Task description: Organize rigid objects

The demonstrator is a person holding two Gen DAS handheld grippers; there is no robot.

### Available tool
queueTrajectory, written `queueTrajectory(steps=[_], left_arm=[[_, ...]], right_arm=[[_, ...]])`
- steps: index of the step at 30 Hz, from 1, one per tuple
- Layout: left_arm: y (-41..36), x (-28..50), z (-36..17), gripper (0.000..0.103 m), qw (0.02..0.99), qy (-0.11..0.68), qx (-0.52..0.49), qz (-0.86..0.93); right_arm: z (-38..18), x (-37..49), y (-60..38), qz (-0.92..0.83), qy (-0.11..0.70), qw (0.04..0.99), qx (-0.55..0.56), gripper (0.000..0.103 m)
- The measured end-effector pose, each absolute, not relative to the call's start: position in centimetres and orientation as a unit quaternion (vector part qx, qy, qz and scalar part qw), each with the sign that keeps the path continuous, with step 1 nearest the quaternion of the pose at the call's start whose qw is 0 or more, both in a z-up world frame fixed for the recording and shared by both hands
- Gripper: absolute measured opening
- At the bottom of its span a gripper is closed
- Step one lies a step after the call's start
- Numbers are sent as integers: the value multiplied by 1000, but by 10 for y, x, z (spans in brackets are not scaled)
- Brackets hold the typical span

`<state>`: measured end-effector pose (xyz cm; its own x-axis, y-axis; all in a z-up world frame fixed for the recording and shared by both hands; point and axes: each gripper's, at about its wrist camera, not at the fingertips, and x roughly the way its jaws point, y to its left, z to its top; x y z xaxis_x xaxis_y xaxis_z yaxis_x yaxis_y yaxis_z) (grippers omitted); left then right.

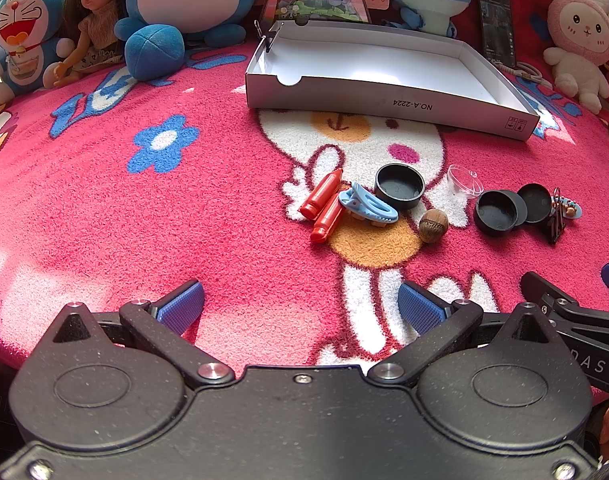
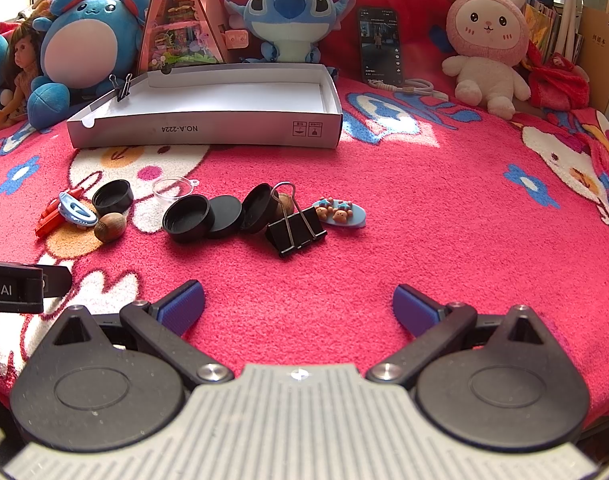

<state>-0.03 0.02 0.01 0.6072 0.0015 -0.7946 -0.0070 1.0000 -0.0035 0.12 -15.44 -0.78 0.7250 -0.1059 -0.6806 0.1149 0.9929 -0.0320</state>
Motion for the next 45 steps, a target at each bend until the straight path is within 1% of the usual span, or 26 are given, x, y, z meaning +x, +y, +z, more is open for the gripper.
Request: queueTrajectory(steps=[19, 26, 31, 37, 39, 40, 42, 43, 45], left_arm=[[5, 3, 1, 103, 896, 445, 9, -13], [6, -4, -2, 103, 905, 425, 13, -21], [9, -6, 1, 102, 905, 425, 4, -25], [14, -13, 8, 87, 908, 417, -3, -27], [16, -14, 11, 79, 911, 411, -6, -27], [18, -14, 13, 76, 912, 408, -7, -28], [20, -15, 17, 64, 916, 399, -11, -28], [21, -15, 20, 60, 918, 395, -12, -30], [21, -18, 26, 47, 921, 386, -17, -42]], right_arm=[[-8, 1, -156, -59, 360, 931, 8, 103], [-11, -5, -155, -56, 339, 939, 6, 103], [-8, -2, -157, -47, 344, 938, 2, 103], [-4, -1, -160, -31, 340, 940, 13, 103], [-3, -2, -162, -25, 337, 941, 18, 103], [-1, -2, -162, -23, 334, 942, 19, 103], [2, -2, -163, -22, 328, 944, 17, 102], [3, -3, -162, -21, 325, 945, 16, 101], [7, -4, -161, -11, 319, 948, 13, 97]])
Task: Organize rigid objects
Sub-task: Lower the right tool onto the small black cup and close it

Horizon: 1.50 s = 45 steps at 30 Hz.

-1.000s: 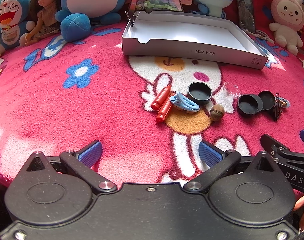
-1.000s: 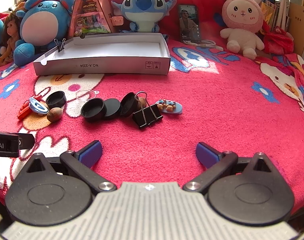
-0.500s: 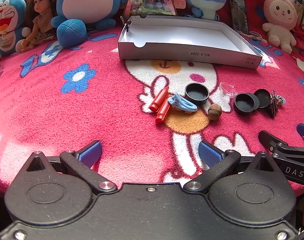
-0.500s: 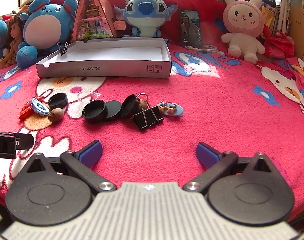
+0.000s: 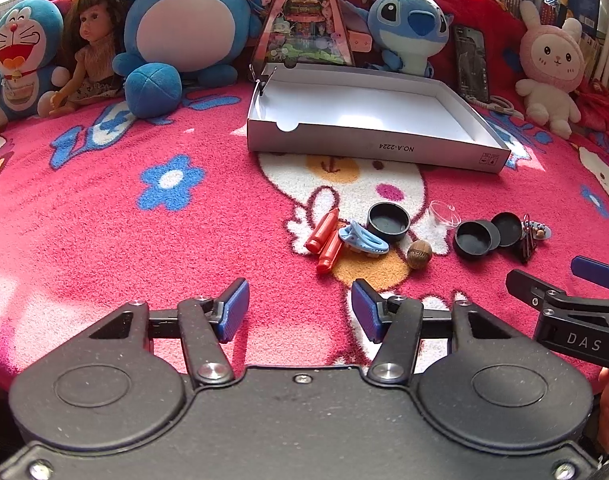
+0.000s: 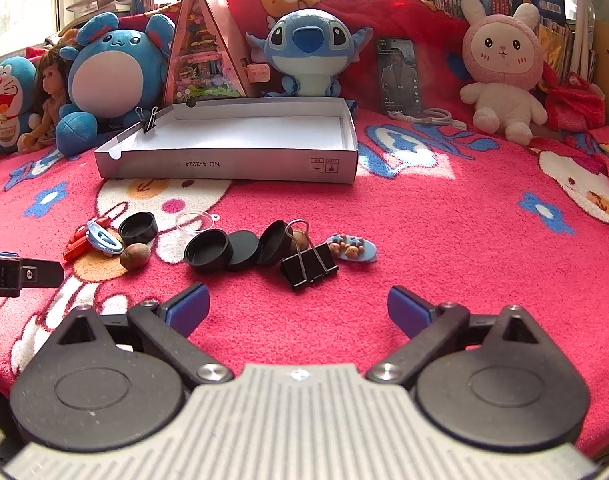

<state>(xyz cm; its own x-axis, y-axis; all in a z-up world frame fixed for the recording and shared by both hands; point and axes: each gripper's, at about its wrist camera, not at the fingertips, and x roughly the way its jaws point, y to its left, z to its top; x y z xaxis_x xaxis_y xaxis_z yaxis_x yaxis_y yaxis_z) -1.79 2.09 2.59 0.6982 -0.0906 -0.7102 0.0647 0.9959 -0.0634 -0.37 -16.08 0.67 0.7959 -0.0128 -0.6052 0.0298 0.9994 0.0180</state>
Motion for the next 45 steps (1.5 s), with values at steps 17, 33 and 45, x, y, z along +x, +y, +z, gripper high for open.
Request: queueTrajectory(steps=[17, 33, 45], left_arm=[[-7, -21, 32, 23, 914, 376, -19, -150], [-7, -9, 27, 23, 913, 379, -25, -149], [-26, 2, 21, 29, 914, 367, -11, -173]], right_arm=[[11, 5, -117, 80, 286, 951, -83, 56], [1, 26, -106, 91, 281, 949, -114, 38], [18, 5, -132, 70, 290, 952, -65, 38]])
